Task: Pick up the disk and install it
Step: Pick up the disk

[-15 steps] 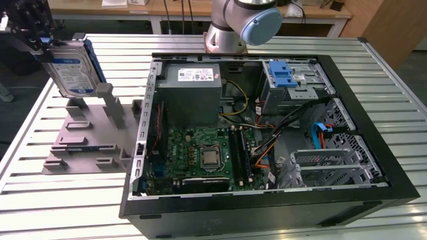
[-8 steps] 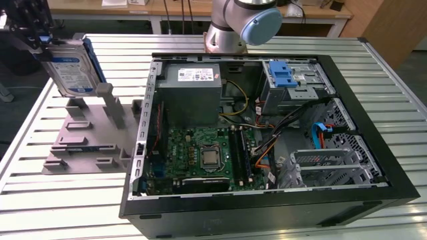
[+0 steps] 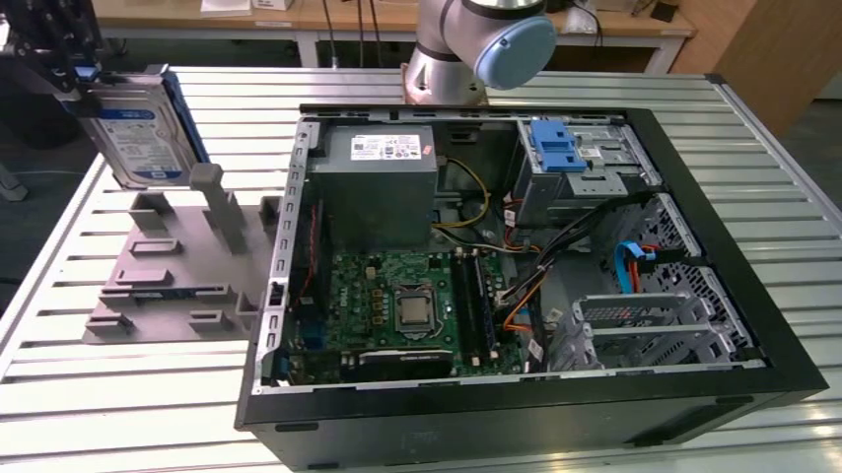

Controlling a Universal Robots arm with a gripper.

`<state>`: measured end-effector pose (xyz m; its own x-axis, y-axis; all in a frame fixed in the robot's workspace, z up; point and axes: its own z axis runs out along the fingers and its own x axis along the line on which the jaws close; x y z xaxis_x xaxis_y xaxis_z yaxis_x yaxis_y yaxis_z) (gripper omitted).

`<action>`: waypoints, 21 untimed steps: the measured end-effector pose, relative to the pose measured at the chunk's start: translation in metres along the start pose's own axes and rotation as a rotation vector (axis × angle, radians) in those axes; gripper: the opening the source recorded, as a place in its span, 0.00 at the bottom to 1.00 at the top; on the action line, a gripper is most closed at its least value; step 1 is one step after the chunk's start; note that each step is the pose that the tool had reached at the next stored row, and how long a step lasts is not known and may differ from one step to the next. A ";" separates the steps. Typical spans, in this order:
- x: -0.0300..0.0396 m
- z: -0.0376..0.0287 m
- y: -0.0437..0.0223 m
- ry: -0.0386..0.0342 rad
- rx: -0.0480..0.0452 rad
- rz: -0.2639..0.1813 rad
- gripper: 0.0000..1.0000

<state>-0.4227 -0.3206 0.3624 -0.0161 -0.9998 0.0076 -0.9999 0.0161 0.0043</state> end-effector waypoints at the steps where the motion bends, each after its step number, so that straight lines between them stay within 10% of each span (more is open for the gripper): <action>1: 0.0000 -0.0007 0.0000 0.0000 0.0000 0.000 0.36; 21: -0.0001 -0.0185 0.0001 0.0000 0.0000 0.000 0.36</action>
<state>-0.4226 -0.3204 0.3809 -0.0161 -0.9998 0.0076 -0.9999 0.0161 0.0043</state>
